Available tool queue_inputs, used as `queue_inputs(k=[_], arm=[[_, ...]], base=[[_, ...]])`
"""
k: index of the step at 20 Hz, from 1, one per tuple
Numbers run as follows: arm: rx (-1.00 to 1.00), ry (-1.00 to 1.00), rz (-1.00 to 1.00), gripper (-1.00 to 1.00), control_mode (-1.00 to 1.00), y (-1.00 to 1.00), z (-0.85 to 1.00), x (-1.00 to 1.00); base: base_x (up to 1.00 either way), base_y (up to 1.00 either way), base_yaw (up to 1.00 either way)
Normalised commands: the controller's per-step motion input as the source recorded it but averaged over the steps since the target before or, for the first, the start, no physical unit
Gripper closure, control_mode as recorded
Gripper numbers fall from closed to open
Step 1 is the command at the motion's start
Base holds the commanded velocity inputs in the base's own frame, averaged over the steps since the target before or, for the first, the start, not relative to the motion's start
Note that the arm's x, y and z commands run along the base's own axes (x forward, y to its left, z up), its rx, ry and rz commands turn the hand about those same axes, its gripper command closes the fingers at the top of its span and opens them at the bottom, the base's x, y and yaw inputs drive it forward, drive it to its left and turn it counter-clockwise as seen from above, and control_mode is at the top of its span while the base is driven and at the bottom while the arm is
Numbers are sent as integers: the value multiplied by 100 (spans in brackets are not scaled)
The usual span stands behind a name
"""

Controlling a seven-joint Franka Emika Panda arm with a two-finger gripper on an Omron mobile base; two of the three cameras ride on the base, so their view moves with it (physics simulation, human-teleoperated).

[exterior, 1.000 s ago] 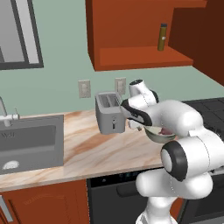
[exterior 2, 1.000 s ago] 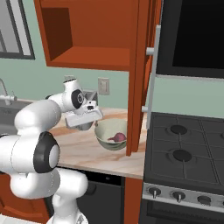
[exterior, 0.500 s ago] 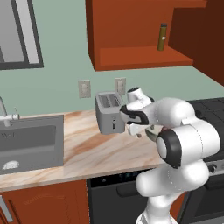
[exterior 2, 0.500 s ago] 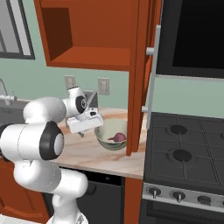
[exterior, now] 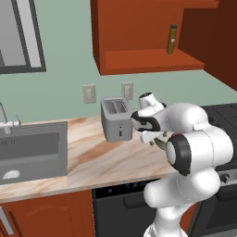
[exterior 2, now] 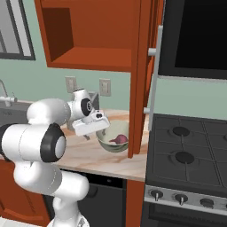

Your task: Pick the onion from the cabinet and place it in the bowl. Then pick the bowl and place it in the sink. Then turn on the sink facuet.

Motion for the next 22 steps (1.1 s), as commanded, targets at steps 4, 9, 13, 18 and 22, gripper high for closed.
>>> queue_inputs(k=[4, 9, 13, 18, 22], arm=[[0, 3, 4, -100, -100, -9, -23, 7], [0, 10, 6, -100, -100, -2, -37, 14], [0, 5, 6, -100, -100, -2, -24, 2], [0, 0, 6, 100, -100, -4, -7, 0], [0, 0, 4, 100, -100, -2, 0, -2]], base=[[0, 0, 0], [0, 0, 0], [0, 0, 0], [0, 0, 0], [0, 0, 0]])
